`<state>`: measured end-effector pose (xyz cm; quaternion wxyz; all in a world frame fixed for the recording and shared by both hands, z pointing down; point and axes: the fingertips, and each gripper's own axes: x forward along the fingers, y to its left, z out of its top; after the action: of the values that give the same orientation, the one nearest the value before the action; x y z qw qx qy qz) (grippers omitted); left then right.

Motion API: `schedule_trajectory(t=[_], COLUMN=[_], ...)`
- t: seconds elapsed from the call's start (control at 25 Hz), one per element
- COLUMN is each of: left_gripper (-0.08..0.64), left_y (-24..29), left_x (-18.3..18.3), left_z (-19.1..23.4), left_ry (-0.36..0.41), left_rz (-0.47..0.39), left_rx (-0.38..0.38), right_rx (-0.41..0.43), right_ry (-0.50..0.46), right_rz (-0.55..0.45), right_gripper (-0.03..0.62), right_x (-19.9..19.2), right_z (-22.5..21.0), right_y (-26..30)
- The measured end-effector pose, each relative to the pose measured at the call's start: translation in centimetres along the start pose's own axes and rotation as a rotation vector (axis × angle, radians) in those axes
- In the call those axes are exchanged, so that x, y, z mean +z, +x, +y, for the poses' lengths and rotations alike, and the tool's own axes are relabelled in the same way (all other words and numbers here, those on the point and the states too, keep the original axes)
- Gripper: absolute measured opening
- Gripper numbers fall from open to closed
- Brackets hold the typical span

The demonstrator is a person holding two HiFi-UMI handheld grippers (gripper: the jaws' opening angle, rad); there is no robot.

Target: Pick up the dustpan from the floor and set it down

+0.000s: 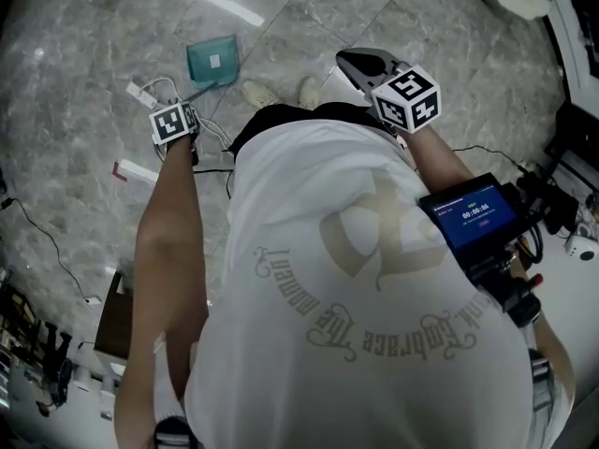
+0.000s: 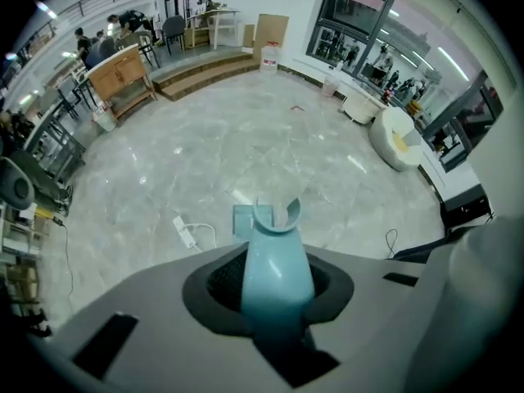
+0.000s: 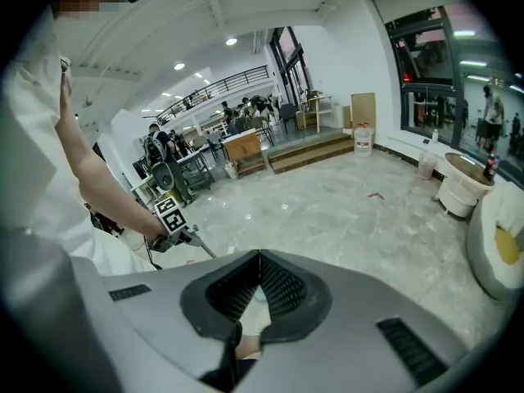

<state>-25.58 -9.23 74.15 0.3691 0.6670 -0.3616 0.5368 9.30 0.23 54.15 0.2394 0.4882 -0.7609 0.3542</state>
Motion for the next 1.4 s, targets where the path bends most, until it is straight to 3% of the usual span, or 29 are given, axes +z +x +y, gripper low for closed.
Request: schedule_trajectory(t=[0.48,0.84,1.16,1.4], left_gripper=[0.094,0.092,0.092,0.092], left_y=[-0.9,-4.1,-9.3,-12.7], left_x=[-0.7,-1.0,-0.6,-0.9], left_z=[0.0,0.1,-0.3,-0.2], left_ry=[0.06,0.054,0.022,-0.078], left_rz=[-0.004,-0.081,-0.209,-0.315], left_rx=[0.016,-0.003,-0.006,-0.001], right_rx=[0.001,0.04,0.107,0.178], right_ry=[-0.016,-0.037,-0.14,-0.26], right_rz=[-0.011,-0.018,-0.042,-0.053], right_gripper=[0.017,0.017,0.017,0.017], right_x=[0.9,1.3,4.1,6.4], right_z=[0.0,1.2,1.8,3.6], right_y=[0.5,1.1,2.3,3.4])
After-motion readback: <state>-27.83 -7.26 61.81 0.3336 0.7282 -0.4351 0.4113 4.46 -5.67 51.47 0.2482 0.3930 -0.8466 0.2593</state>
